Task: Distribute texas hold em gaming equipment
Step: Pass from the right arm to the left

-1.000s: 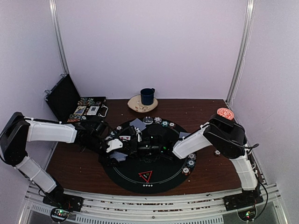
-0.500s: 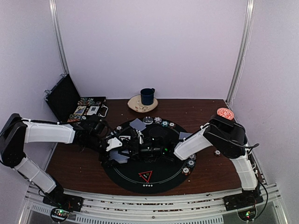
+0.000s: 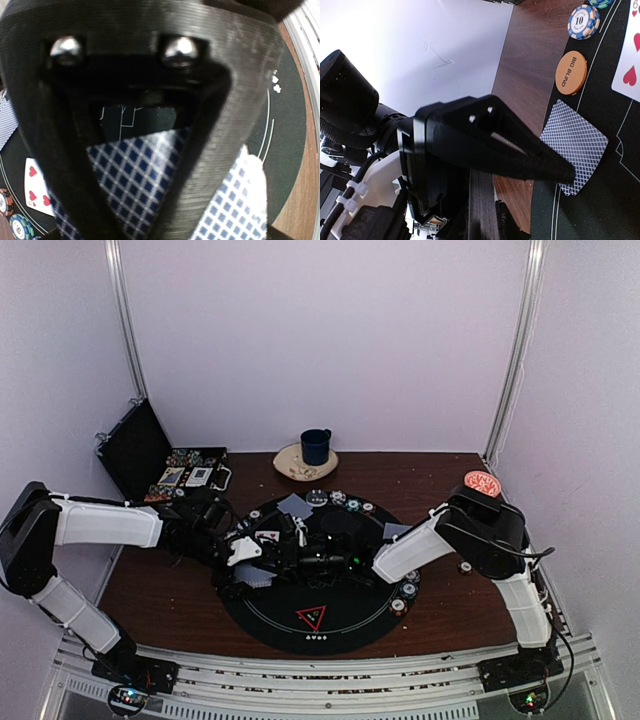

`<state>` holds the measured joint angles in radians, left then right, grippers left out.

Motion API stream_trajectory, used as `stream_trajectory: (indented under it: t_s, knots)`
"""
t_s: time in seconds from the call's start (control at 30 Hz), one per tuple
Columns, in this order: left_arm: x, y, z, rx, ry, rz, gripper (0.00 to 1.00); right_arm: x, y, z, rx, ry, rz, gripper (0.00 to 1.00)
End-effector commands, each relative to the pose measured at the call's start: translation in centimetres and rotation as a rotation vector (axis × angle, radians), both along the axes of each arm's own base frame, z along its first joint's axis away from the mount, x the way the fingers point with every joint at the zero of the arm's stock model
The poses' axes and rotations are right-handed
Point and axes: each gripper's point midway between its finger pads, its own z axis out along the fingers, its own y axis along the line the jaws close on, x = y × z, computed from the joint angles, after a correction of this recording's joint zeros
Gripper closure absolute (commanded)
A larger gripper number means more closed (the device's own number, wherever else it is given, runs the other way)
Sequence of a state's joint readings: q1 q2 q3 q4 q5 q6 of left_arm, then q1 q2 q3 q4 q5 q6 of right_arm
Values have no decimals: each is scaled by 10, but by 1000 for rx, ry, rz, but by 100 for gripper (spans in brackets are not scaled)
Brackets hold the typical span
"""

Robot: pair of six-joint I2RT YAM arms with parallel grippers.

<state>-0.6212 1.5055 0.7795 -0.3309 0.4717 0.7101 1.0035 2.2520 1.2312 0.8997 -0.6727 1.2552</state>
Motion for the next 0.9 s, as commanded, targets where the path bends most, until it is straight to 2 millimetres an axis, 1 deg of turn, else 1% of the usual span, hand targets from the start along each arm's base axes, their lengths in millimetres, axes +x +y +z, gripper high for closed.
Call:
stream_trajectory:
  t_s: [0.0,0.17,0.23,0.33,0.43,0.47,0.5,0.6,0.67,0.87]
  knots:
    - [2,-4,2,-23,-14,-20,19,-3,2,15,15,-44,5,100]
    - [0,-4,3,-25,-13,-23,39,-1,3,9,1,-36,4,100]
    - [1,-5,5,-30,-18,-22,40,0,2,3,-29,-46,-1,100]
    - [2,-6,9,-42,-26,-17,47,2,1,-5,-62,-53,-6,100]
    - [1,-7,12,-55,-26,-21,48,3,1,-6,-62,-54,-4,100]
    - [0,-7,12,-57,-26,-22,50,2,2,-6,-64,-56,-1,99]
    - [0,-7,12,-55,-24,-22,52,3,2,-6,-67,-61,-1,96]
    - [1,-6,10,-48,-25,-16,57,3,2,-4,-74,-71,1,83]
    - [2,-6,10,-47,-23,-15,61,5,0,-4,-84,-78,-3,77]
    - [2,-6,9,-45,-25,-11,65,7,-4,0,-105,-102,-11,68]
